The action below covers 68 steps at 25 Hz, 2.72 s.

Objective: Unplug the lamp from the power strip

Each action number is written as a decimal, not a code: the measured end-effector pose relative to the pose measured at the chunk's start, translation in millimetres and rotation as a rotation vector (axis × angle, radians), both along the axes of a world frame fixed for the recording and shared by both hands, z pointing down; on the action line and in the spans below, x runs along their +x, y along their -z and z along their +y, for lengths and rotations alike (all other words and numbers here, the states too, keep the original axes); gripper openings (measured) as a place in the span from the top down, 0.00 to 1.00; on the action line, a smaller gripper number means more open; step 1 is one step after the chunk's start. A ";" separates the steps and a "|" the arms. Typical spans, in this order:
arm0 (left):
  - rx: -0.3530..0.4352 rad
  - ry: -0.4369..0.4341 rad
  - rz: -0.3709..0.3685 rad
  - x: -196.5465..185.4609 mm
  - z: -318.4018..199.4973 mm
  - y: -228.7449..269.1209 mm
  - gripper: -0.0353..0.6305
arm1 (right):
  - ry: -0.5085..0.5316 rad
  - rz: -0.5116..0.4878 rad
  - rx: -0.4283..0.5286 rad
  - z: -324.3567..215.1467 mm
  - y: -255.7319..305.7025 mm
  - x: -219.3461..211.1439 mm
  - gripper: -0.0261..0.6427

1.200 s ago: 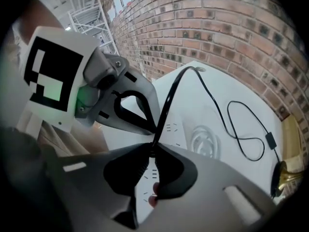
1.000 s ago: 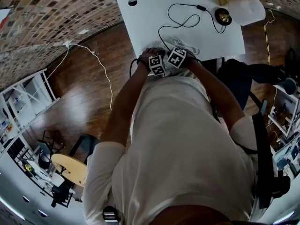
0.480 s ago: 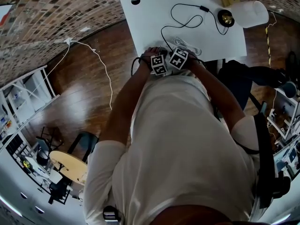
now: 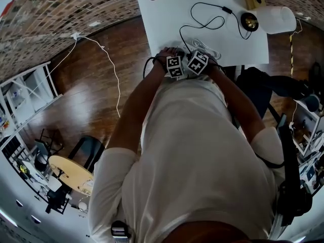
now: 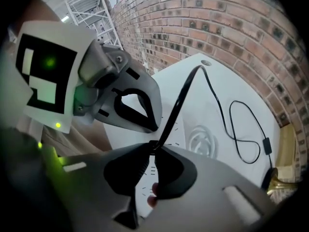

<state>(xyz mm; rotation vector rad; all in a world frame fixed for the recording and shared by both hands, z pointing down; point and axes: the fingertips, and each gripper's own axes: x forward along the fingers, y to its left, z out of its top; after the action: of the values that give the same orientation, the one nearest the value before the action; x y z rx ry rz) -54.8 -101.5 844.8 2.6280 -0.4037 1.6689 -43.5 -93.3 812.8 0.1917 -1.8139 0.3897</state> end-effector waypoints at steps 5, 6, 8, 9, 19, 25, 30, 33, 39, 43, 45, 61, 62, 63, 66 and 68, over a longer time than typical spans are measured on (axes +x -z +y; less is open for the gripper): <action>-0.004 -0.048 -0.019 -2.0 5.3 0.1 0.97 | 0.013 -0.036 0.037 5.3 -0.8 -0.7 0.91; -0.004 -0.045 -0.019 -2.1 4.6 0.0 0.97 | 0.007 -0.019 0.016 4.1 -1.6 -1.4 0.91; 0.000 -0.034 -0.017 -2.3 2.2 -0.1 0.97 | 0.005 0.007 -0.012 0.7 -1.0 -3.7 0.91; 0.004 -0.038 -0.019 -2.5 1.7 -0.2 0.97 | 0.006 0.003 -0.010 0.1 0.1 -4.5 0.91; 0.003 -0.072 -0.030 -0.2 2.7 -1.4 0.97 | 0.027 0.002 0.033 1.9 0.7 -1.9 0.91; 0.000 -0.071 -0.020 1.4 3.7 -1.3 0.97 | -0.033 -0.164 0.059 4.3 3.6 4.0 0.91; 0.003 -0.062 -0.018 -0.7 1.3 -2.8 0.97 | -0.056 -0.095 0.038 -28.6 29.5 -25.3 0.91; -0.005 -0.072 -0.019 0.3 2.6 -0.9 0.97 | -0.022 -0.021 -0.004 -33.4 23.8 -17.8 0.91; -0.012 -0.054 -0.010 0.6 1.9 -2.2 0.97 | -0.123 -0.032 -0.052 -24.7 16.0 32.5 0.90; -0.013 -0.055 -0.019 0.0 2.3 -2.3 0.97 | -0.259 -0.087 -0.033 -36.3 19.6 51.9 0.89; -0.011 -0.050 -0.017 -0.8 1.8 -1.2 0.97 | -0.304 -0.092 -0.019 -45.1 19.4 62.6 0.89; -0.053 0.186 0.087 0.2 -3.5 23.0 0.94 | -0.402 0.028 0.112 -102.4 2.0 124.3 0.88; -0.055 0.214 0.107 -1.2 -4.2 27.5 0.94 | -0.404 0.029 0.108 -102.1 -0.5 125.3 0.88; -0.058 0.236 0.120 -3.1 -4.0 30.7 0.94 | -0.408 0.033 0.106 -101.7 -2.2 126.9 0.88; -0.067 0.281 0.138 -9.7 -1.9 35.1 0.94 | -0.431 0.066 0.109 -102.3 -2.2 136.2 0.88; -0.076 0.314 0.149 -14.1 -1.5 37.4 0.94 | -0.437 0.070 0.106 -103.3 -5.2 139.7 0.88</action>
<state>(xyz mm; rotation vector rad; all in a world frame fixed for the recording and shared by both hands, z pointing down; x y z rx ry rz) -68.9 -103.0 807.5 2.4566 -0.6908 1.3566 96.1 -196.5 818.0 0.6741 -1.7191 0.5846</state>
